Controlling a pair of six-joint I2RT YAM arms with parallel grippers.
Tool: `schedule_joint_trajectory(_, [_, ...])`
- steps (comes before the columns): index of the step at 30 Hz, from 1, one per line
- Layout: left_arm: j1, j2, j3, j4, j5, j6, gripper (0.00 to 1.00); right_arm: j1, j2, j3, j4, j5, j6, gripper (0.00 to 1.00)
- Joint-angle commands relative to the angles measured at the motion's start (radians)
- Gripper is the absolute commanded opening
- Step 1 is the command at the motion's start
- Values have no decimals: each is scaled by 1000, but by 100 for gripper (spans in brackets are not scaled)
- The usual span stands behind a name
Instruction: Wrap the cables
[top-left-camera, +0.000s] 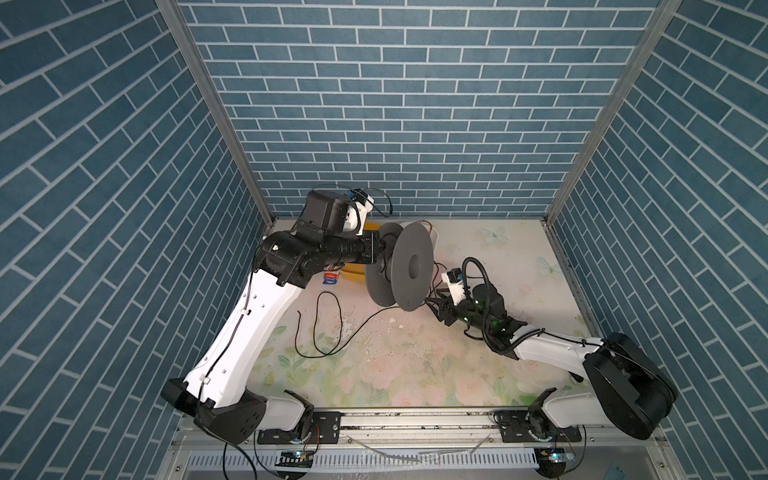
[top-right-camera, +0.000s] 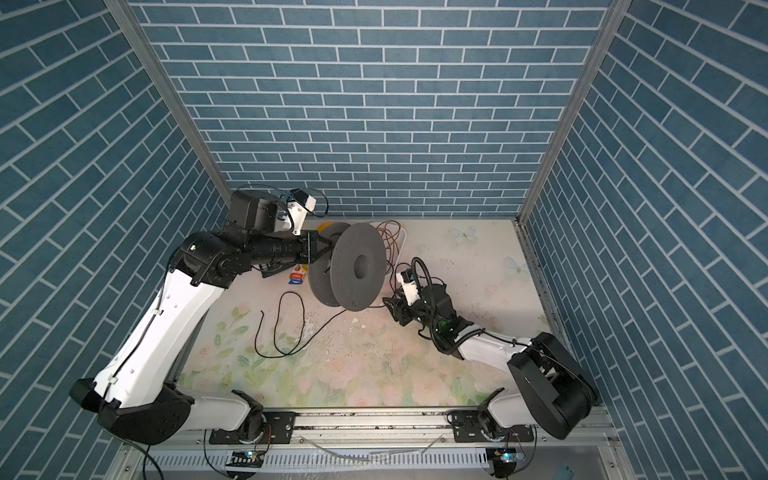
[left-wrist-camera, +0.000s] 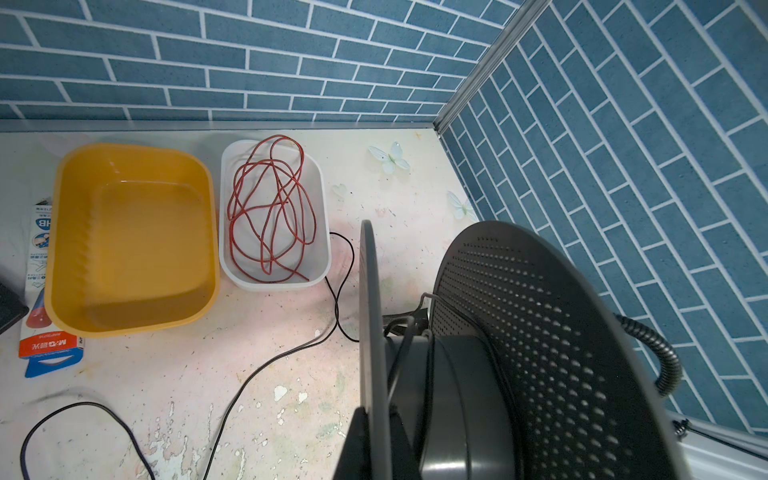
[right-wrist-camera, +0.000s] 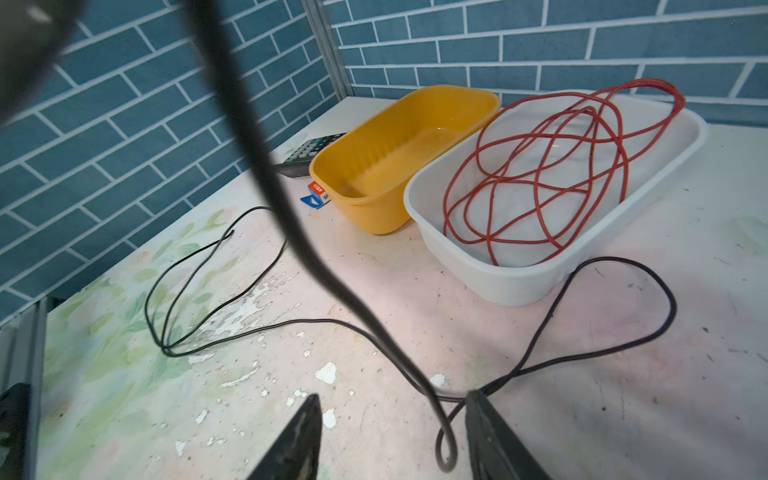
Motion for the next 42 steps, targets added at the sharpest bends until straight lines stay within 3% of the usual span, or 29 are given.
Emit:
schedule_joint_trajectory(1, [6,-13,38,54,24,-10,0,0,56,12,111,73,-11,50])
schedule_joint_trajectory(6, [14,-13,40,51,32,-9,0,1,129,15,169,75,14,40])
schedule_joint_trajectory(14, [48,-22,-3,110,72,-38,0,30,127,5,124,87,25,0])
schedule_joint_trajectory(27, [141,-41,-146,307,84,-195,0,265,-36,29,-238,406,-121,0])
schedule_joint_trajectory(33, [144,-68,-237,382,-42,-218,0,419,-23,107,-372,563,-231,0])
schedule_joint_trajectory(42, [115,-94,-349,366,-352,-156,0,593,32,254,-478,724,-384,0])
